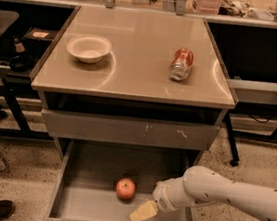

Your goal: Pick apple from middle drawer and place on counter

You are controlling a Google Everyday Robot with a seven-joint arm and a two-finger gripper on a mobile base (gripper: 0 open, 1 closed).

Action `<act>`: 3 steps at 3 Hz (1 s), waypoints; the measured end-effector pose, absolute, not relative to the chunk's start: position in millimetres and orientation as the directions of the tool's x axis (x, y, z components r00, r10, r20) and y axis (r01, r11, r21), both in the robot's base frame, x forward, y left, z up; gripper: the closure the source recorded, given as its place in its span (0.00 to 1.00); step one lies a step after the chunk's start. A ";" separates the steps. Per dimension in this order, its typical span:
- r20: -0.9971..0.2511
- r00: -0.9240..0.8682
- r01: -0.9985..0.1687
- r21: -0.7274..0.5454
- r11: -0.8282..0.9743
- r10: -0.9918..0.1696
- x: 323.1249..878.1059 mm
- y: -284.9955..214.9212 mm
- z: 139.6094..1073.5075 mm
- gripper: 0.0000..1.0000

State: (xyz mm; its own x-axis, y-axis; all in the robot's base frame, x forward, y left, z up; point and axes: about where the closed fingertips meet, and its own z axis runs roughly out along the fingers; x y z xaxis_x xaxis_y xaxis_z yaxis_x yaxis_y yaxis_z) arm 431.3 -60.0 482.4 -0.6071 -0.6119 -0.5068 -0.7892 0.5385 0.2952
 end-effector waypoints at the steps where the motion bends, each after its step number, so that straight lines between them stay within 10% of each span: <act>1: -0.570 -0.615 -0.775 0.308 0.552 -0.544 447.0 -45.7 463.8 0.00; 3: -0.619 -0.611 -0.770 0.319 0.553 -0.493 462.8 -31.3 449.4 0.00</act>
Offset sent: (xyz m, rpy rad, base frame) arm 0.0507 0.0384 -0.0424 0.1898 -0.1035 -0.1026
